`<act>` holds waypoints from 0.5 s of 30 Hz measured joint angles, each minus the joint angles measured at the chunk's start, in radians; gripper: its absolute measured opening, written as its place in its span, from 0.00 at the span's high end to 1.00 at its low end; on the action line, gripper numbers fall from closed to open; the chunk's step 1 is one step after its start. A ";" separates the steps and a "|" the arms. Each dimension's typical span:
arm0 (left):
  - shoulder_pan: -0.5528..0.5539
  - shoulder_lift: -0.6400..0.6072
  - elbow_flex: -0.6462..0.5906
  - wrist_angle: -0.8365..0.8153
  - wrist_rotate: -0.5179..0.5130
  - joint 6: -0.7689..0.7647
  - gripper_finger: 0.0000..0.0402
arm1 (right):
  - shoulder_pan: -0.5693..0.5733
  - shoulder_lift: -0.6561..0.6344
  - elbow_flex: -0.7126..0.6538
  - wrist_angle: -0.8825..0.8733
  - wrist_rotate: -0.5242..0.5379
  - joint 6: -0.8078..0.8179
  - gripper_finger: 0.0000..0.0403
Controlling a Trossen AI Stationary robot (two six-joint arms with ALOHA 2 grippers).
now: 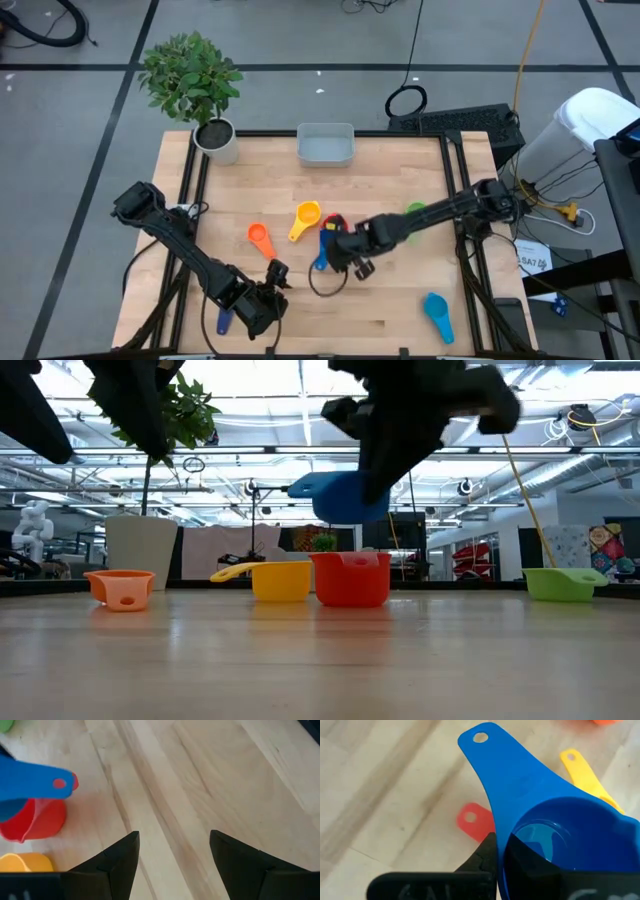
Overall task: Nest measuring cups in basket
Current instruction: Stack the blue measuring cup on top of the red measuring cup
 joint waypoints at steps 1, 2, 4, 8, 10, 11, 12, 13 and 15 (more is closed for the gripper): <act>0.000 0.000 0.000 0.000 0.000 -0.008 0.39 | -0.013 0.000 0.000 0.001 -0.002 -0.013 1.00; 0.000 0.000 0.000 0.001 0.000 -0.014 0.39 | -0.027 0.000 0.000 0.001 -0.001 -0.025 1.00; 0.000 0.000 0.000 0.001 0.000 -0.016 0.39 | -0.051 0.000 0.000 0.001 -0.017 -0.041 1.00; 0.000 0.000 0.000 0.001 0.000 -0.016 0.39 | -0.087 0.004 0.000 0.001 -0.074 -0.049 1.00; 0.000 0.000 0.000 0.001 0.000 -0.016 0.39 | -0.096 0.011 0.000 0.001 -0.080 -0.055 1.00; 0.000 0.000 0.000 0.002 0.000 -0.017 0.39 | -0.100 0.013 -0.001 -0.001 -0.081 -0.057 1.00; 0.000 0.000 0.000 0.002 0.000 -0.017 0.39 | -0.104 0.013 -0.001 -0.002 -0.084 -0.057 1.00; 0.000 0.000 0.000 0.003 0.000 -0.018 0.39 | -0.108 0.013 -0.001 0.001 -0.097 -0.057 1.00; 0.000 0.000 0.000 0.003 0.000 -0.020 0.39 | -0.114 0.013 0.000 0.006 -0.110 -0.049 1.00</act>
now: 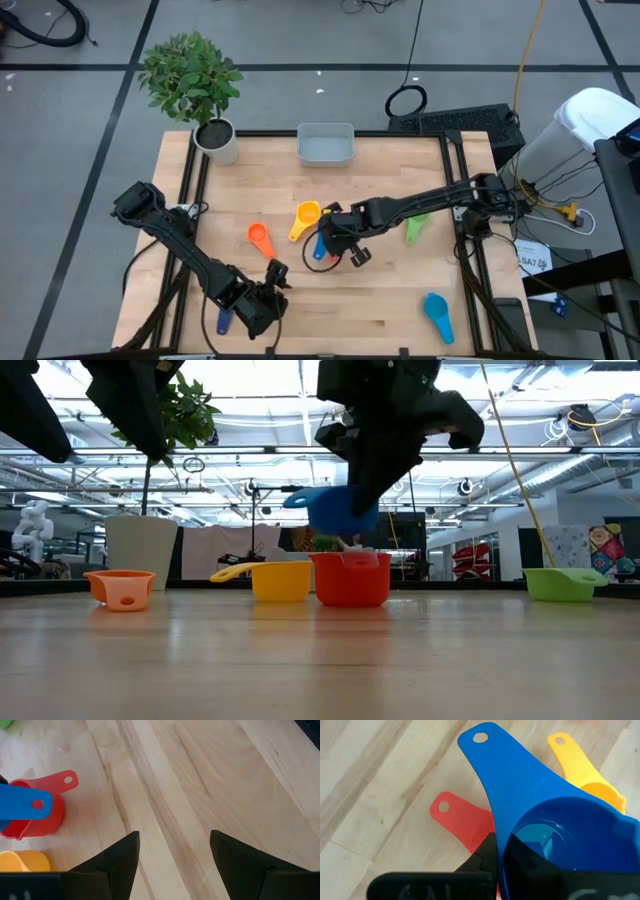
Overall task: Nest measuring cups in basket
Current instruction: Stack the blue measuring cup on top of the red measuring cup
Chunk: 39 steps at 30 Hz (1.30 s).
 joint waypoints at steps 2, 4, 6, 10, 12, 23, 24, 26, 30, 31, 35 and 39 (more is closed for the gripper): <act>0.000 0.000 0.000 0.001 0.000 0.000 0.39 | -0.002 0.004 0.000 -0.010 0.005 0.002 1.00; 0.000 0.000 0.000 0.001 0.000 0.000 0.39 | -0.005 0.004 -0.002 -0.008 0.003 0.005 1.00; 0.000 0.000 0.000 0.002 0.000 0.000 0.39 | -0.011 0.002 -0.018 0.013 0.000 0.017 1.00; 0.000 0.000 0.000 0.005 0.000 -0.004 0.39 | -0.020 0.004 -0.082 0.038 -0.023 0.046 1.00; 0.000 0.000 0.000 0.005 0.000 -0.008 0.39 | -0.021 0.004 -0.108 0.061 -0.021 0.053 1.00; 0.000 0.000 0.000 0.006 0.000 0.008 0.39 | -0.019 0.004 -0.127 0.109 -0.021 0.075 0.93; 0.000 0.000 0.000 0.006 0.000 0.007 0.39 | -0.019 0.004 -0.127 0.111 -0.021 0.078 0.91; 0.000 0.000 0.000 0.006 0.000 0.005 0.39 | -0.019 0.004 -0.127 0.112 -0.021 0.082 0.87; 0.000 0.000 0.000 0.006 0.000 0.004 0.39 | -0.019 0.004 -0.127 0.112 -0.020 0.098 0.79; 0.000 0.000 0.000 0.006 0.000 0.004 0.39 | -0.019 0.004 -0.127 0.112 -0.020 0.103 0.77; 0.000 0.000 0.000 0.006 0.000 0.003 0.39 | -0.019 0.004 -0.127 0.112 -0.016 0.109 0.70; 0.000 0.000 0.000 0.006 0.000 0.003 0.39 | -0.018 -0.012 -0.127 0.112 -0.014 0.135 0.66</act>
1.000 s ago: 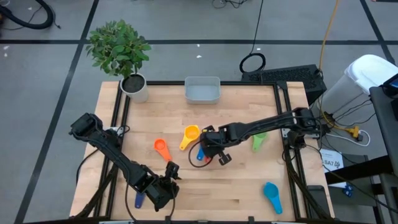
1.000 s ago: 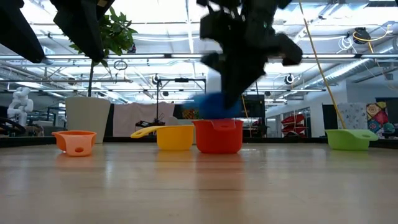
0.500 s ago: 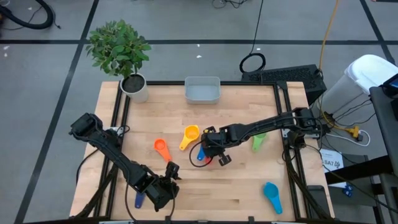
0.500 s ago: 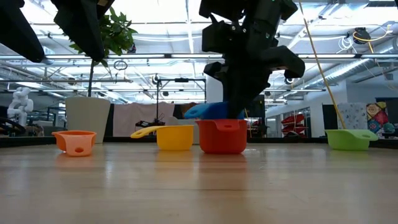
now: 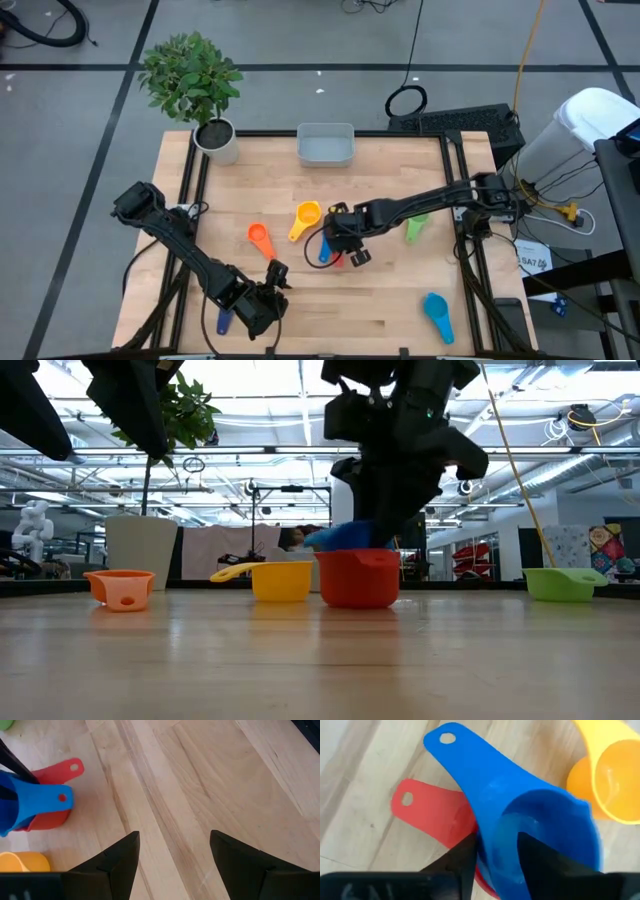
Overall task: Nest measuring cups in basket
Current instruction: Stack the blue measuring cup on top of the red measuring cup, then stack the yellow measuring cup on top of the blue measuring cup
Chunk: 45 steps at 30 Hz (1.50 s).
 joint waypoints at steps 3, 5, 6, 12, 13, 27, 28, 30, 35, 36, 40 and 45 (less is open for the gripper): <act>0.000 0.000 0.000 0.000 0.000 -0.001 0.39 | 0.001 -0.032 0.000 -0.001 0.021 0.004 0.64; 0.000 0.000 0.000 -0.001 0.000 -0.001 0.39 | 0.002 -0.057 0.000 -0.001 0.029 0.005 0.63; 0.000 0.000 0.000 -0.001 0.000 -0.001 0.39 | 0.002 -0.070 0.000 -0.001 0.028 0.009 0.63; 0.000 0.000 0.000 0.000 0.000 -0.001 0.39 | 0.003 -0.108 0.000 0.013 0.031 0.018 0.63; 0.000 0.000 0.000 0.000 0.000 0.001 0.39 | 0.003 -0.107 0.000 0.027 0.043 0.017 0.63; 0.037 0.000 -0.018 -0.277 -0.090 -0.006 0.39 | -0.028 -0.024 0.000 0.217 0.049 -0.039 0.63; 0.053 0.000 -0.026 -0.306 -0.108 -0.005 0.39 | -0.028 -0.025 0.000 0.224 0.049 -0.039 0.63; 0.091 -0.002 -0.041 -0.331 -0.130 0.011 0.39 | -0.028 -0.030 0.000 0.225 0.049 -0.033 0.63; 0.208 -0.004 -0.072 -0.318 -0.130 0.096 0.39 | -0.016 -0.032 0.000 0.209 0.048 -0.028 0.63; 0.231 -0.004 -0.076 -0.317 -0.131 0.117 0.39 | -0.014 -0.032 0.000 0.202 0.048 -0.028 0.63; 0.319 -0.022 -0.090 -0.335 -0.130 0.174 0.39 | -0.013 -0.034 0.000 0.187 0.075 -0.027 0.63; 0.428 -0.092 -0.094 -0.338 -0.130 0.233 0.39 | -0.041 -0.045 0.001 0.158 0.137 0.005 0.63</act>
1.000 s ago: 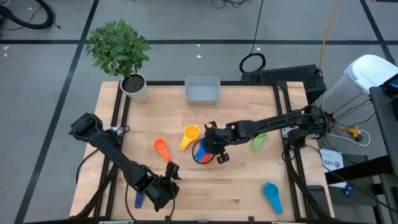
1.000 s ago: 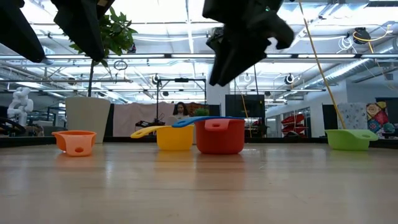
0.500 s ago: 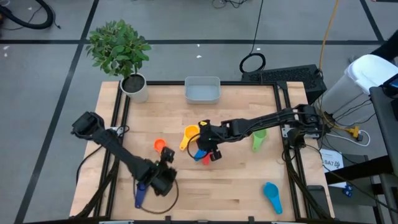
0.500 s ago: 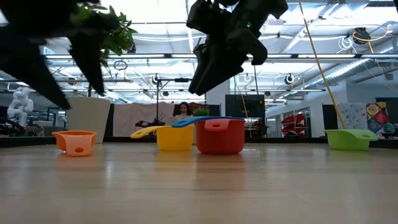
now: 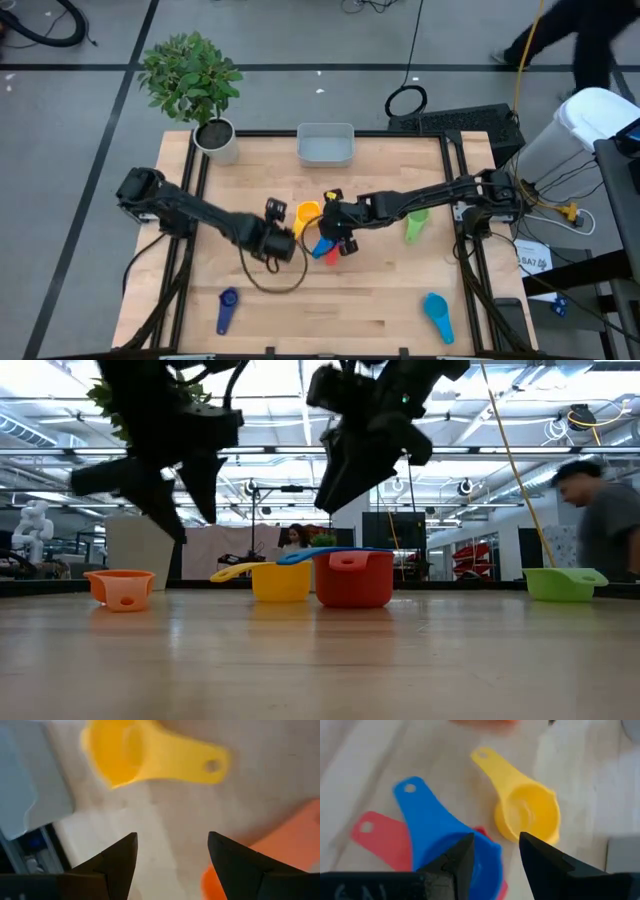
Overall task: Nest measuring cups in basket
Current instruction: Stack the yellow measuring cup on top of the blue measuring cup
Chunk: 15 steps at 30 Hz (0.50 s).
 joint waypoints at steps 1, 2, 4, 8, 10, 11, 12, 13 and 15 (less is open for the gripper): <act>0.025 -0.021 0.000 0.009 0.000 0.000 0.39 | -0.008 0.000 0.000 -0.012 0.017 0.020 0.63; 0.052 -0.044 0.002 0.019 0.000 -0.012 0.39 | -0.018 0.001 0.000 -0.023 0.027 0.045 0.63; 0.105 -0.088 0.001 0.021 0.012 -0.065 0.39 | -0.038 0.001 0.000 -0.039 0.047 0.098 0.63; 0.197 -0.154 0.001 0.017 0.054 -0.150 0.39 | -0.087 0.001 0.000 -0.053 0.043 0.186 0.63; 0.220 -0.173 0.001 0.018 0.061 -0.174 0.39 | -0.109 0.001 0.001 -0.036 0.041 0.235 0.63; 0.227 -0.182 0.001 0.012 0.065 -0.187 0.39 | -0.121 0.001 0.004 -0.037 0.038 0.272 0.63; 0.233 -0.189 0.001 0.005 0.074 -0.203 0.39 | -0.134 0.001 0.008 -0.040 0.032 0.318 0.63; 0.238 -0.194 0.001 0.003 0.079 -0.218 0.39 | -0.147 0.001 0.010 -0.036 0.016 0.371 0.63; 0.242 -0.195 0.002 0.005 0.079 -0.250 0.39 | -0.169 0.001 0.010 -0.033 0.007 0.464 0.63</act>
